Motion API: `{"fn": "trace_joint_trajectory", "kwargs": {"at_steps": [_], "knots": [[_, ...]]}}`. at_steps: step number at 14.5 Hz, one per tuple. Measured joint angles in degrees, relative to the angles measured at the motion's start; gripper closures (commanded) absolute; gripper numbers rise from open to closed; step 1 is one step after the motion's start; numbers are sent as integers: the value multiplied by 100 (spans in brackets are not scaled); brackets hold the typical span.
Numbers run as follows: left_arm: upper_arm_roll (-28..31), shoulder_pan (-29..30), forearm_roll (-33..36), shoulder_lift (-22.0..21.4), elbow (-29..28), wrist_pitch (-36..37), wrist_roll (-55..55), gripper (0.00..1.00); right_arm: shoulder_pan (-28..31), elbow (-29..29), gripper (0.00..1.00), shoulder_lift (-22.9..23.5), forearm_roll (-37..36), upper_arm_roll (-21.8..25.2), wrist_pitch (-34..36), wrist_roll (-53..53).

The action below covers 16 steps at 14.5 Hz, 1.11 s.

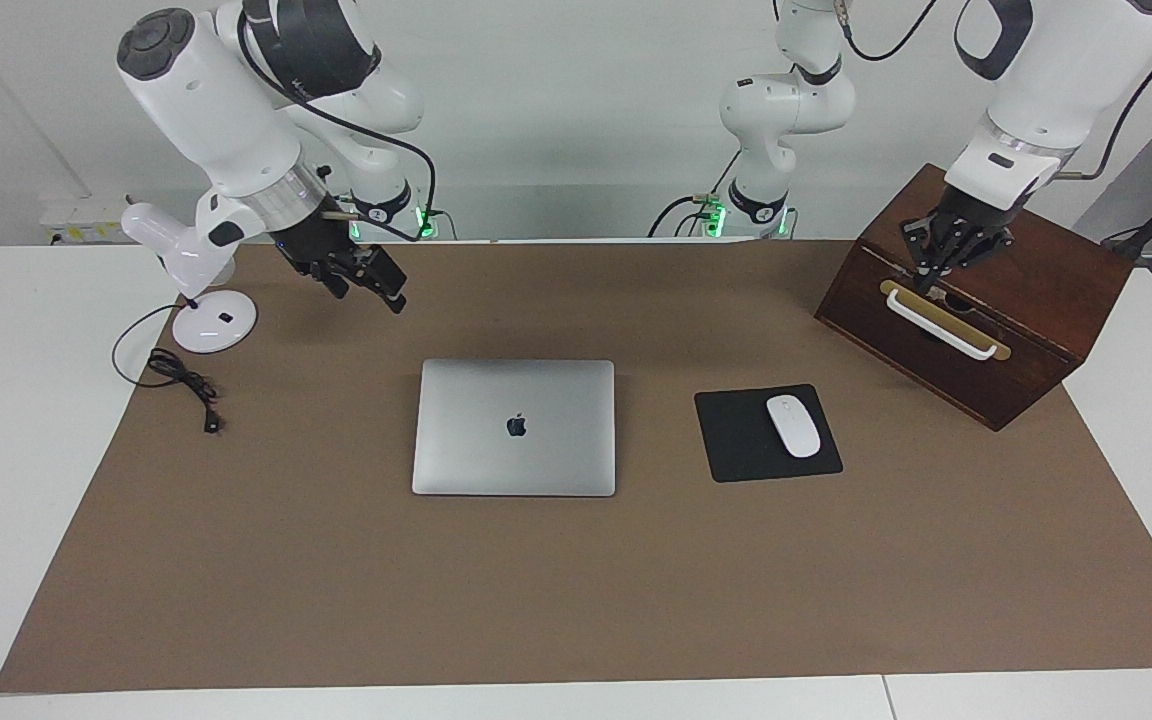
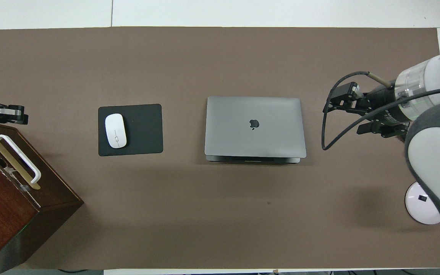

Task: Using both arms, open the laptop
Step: 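Move the right gripper to the laptop front edge while the left gripper approaches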

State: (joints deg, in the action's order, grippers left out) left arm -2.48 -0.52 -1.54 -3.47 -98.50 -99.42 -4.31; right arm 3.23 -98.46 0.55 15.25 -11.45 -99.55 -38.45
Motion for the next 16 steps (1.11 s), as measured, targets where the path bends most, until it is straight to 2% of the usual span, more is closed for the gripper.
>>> {"fn": "trace_joint_trajectory", "kwargs": {"at_steps": [4,9,16], "knots": [[-21,-119,-3,-488,-1553,-1788,-5,100,-37,-440,0,-2,372,-197,-534,-1495],[-40,-621,-3,-1071,-3174,-3498,-4,100,-41,-1208,0,-107,732,-464,-1592,-2898],[-47,-1564,-4,-1131,-4915,-6011,217,100,-76,-2452,0,-256,1049,-1272,-3521,-3763]]}}
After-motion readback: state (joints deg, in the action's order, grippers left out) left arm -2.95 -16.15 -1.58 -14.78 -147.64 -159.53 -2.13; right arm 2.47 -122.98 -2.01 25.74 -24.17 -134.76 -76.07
